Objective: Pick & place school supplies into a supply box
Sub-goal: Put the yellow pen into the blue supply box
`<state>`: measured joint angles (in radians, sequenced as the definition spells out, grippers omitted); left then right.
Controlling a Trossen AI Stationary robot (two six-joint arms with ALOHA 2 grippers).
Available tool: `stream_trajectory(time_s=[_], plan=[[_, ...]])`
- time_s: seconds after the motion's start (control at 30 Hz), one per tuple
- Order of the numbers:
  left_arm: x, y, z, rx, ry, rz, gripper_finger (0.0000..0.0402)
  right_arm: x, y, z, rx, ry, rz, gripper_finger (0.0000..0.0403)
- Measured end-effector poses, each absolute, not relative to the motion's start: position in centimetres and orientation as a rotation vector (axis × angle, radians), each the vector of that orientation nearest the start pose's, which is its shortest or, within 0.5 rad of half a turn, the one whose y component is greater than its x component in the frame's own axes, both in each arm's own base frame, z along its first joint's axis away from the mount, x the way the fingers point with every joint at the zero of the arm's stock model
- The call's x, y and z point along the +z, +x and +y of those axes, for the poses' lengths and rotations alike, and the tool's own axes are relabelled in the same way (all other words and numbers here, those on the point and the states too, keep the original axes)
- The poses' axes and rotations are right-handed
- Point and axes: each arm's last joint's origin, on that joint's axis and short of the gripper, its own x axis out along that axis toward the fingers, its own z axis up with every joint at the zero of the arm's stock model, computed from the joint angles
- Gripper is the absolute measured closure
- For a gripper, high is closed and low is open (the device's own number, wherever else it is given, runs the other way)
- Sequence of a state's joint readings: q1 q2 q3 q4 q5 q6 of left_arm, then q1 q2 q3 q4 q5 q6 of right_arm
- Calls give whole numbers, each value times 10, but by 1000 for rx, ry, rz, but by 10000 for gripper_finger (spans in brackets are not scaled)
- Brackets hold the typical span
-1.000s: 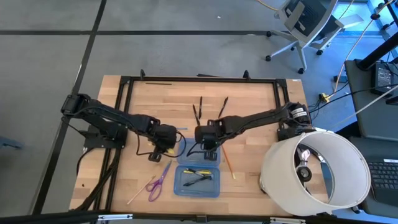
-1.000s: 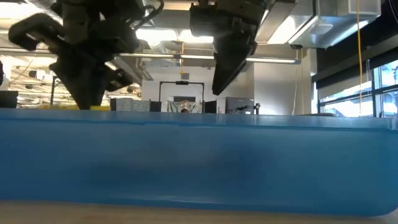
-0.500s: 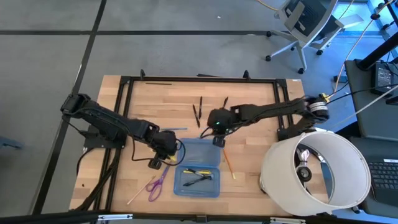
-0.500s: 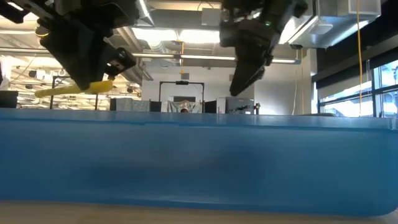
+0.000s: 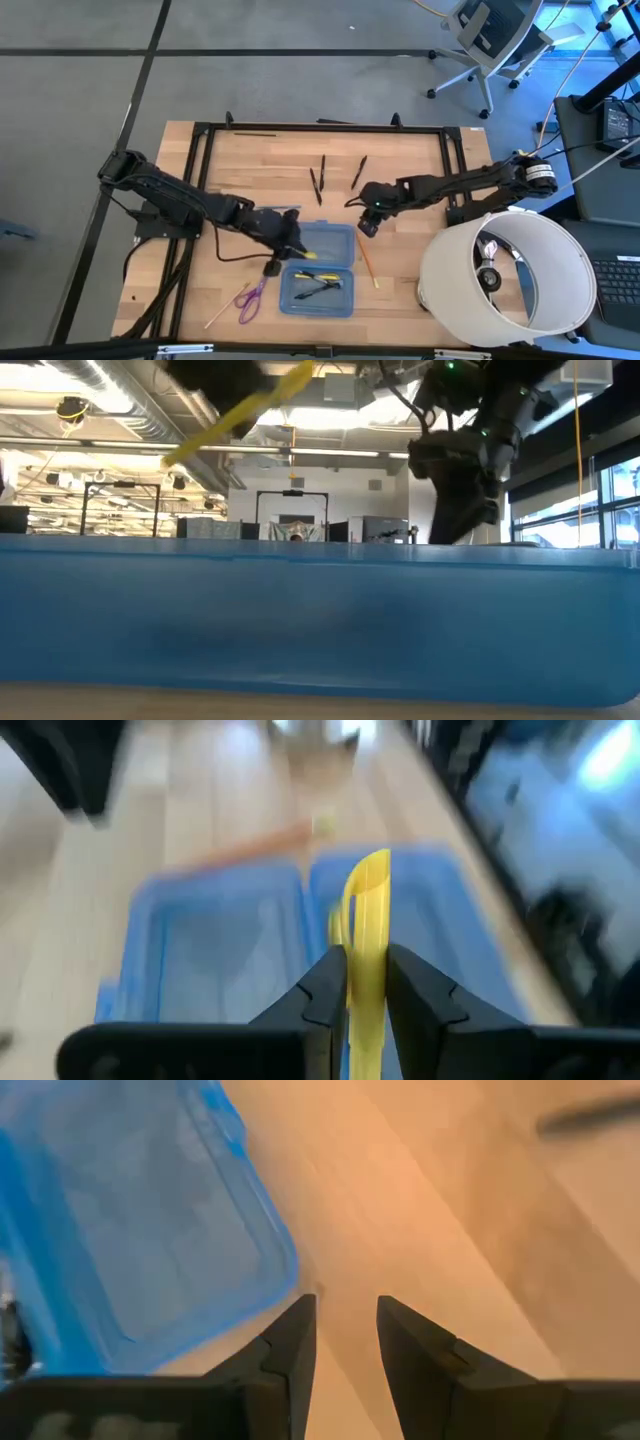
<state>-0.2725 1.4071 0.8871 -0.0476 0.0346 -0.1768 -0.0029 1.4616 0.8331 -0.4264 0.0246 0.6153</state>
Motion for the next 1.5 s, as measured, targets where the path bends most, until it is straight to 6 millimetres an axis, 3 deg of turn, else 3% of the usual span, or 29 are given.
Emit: stream_trajectory(time_s=[0.13, 0.27, 0.57, 0.87, 1.33, 1.5], plan=[[251, 294, -86, -254, -177, 497, 353, 181, 269, -1, -370, 578, 1022, 290], [246, 298, -96, -247, -200, 486, 353, 184, 271, -1, -351, 585, 1014, 290], [190, 317, -120, -232, -205, 625, 353, 192, 277, -1, -324, 562, 984, 290], [145, 326, -129, -254, -223, 738, 352, 192, 277, -1, -323, 561, 985, 290], [136, 329, -129, -235, -265, 752, 350, 192, 277, -1, -324, 560, 988, 290], [136, 329, -129, -236, -265, 752, 325, 192, 277, -1, -324, 558, 988, 290]])
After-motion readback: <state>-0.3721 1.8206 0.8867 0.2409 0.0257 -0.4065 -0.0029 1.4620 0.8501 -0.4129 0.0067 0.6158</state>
